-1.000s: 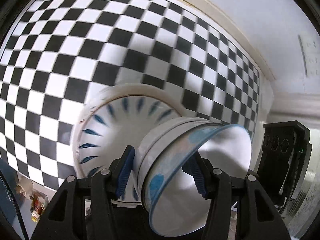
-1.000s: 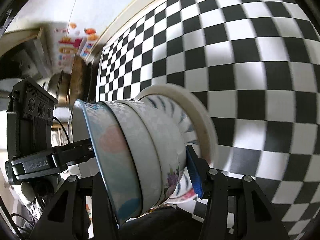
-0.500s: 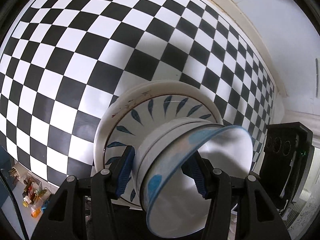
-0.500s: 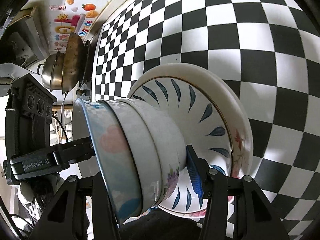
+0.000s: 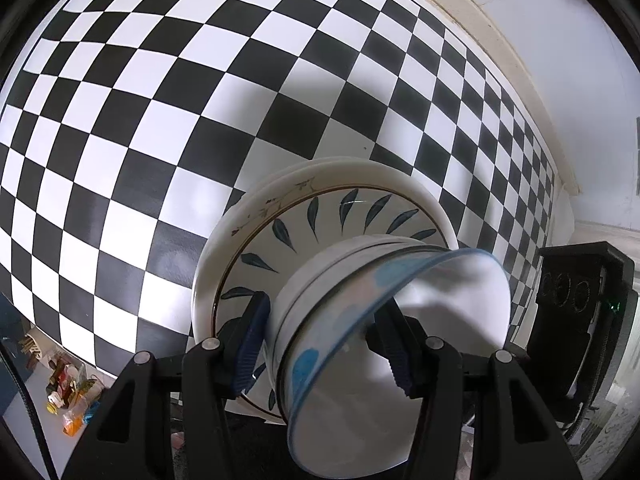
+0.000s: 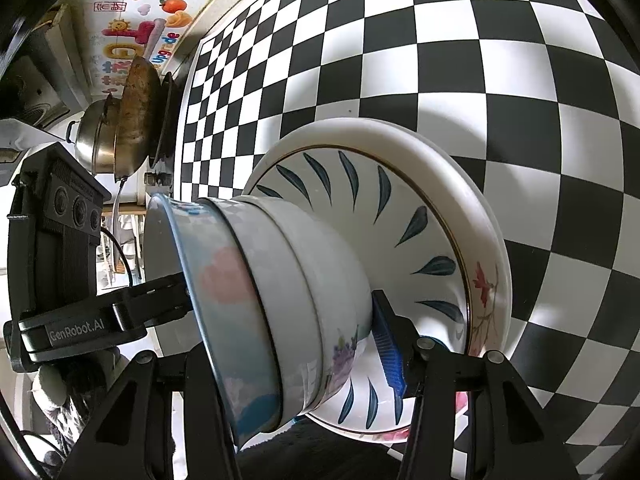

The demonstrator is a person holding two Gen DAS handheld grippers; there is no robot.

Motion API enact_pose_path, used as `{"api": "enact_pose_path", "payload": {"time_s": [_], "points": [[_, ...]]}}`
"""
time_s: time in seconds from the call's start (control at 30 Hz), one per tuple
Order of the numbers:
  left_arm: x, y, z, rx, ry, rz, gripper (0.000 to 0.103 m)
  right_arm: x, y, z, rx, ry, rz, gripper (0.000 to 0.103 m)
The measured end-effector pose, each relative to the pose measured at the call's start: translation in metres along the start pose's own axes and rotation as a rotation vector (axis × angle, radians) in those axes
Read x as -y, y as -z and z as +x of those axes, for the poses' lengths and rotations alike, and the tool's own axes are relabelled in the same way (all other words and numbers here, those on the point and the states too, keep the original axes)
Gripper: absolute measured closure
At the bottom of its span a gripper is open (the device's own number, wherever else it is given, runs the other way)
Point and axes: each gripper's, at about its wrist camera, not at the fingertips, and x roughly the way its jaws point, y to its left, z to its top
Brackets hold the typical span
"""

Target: Organize plates and bowls

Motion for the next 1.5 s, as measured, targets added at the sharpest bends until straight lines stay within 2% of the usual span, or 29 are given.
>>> {"api": "enact_pose_path", "payload": {"time_s": [0.13, 0.27, 0.5, 0.63, 0.67, 0.7, 0.73, 0.8, 0.87, 1.03, 1.17, 1.37, 1.5], "points": [[0.005, 0.004, -0.005, 0.011, -0.023, 0.034, 0.052, 0.001, 0.002, 0.000, -0.003, 0.001, 0.015, 0.051], [0.009, 0.010, -0.022, 0.059, -0.066, 0.068, 0.052, -0.007, 0.007, -0.009, 0.026, 0.057, -0.014, 0.051], [0.016, 0.030, -0.060, 0.189, -0.155, 0.150, 0.052, -0.021, 0.020, -0.047, 0.143, 0.169, -0.048, 0.050], [0.022, 0.046, -0.074, 0.232, -0.183, 0.199, 0.052, -0.043, 0.040, -0.071, 0.211, 0.247, -0.093, 0.050], [0.023, 0.051, -0.077, 0.245, -0.194, 0.210, 0.052, -0.049, 0.045, -0.075, 0.222, 0.264, -0.102, 0.049], [0.024, 0.055, -0.080, 0.257, -0.206, 0.220, 0.052, -0.055, 0.050, -0.079, 0.234, 0.283, -0.112, 0.043], [0.024, 0.060, -0.084, 0.273, -0.216, 0.231, 0.051, -0.064, 0.058, -0.084, 0.254, 0.309, -0.121, 0.033], [0.022, 0.068, -0.092, 0.313, -0.228, 0.248, 0.051, -0.073, 0.069, -0.091, 0.282, 0.343, -0.128, 0.022], [0.022, 0.075, -0.099, 0.348, -0.246, 0.275, 0.051, -0.083, 0.080, -0.098, 0.324, 0.390, -0.129, 0.020], [0.021, 0.086, -0.112, 0.403, -0.255, 0.343, 0.030, -0.106, 0.105, -0.111, 0.445, 0.485, -0.101, 0.017], [0.020, 0.095, -0.124, 0.435, -0.234, 0.386, 0.019, -0.122, 0.120, -0.115, 0.494, 0.519, -0.079, 0.015], [0.025, 0.118, -0.150, 0.512, -0.244, 0.423, 0.018, -0.148, 0.146, -0.129, 0.586, 0.552, -0.064, 0.014], [0.028, 0.146, -0.177, 0.590, -0.229, 0.439, 0.018, -0.174, 0.176, -0.146, 0.655, 0.589, -0.099, 0.013]]}}
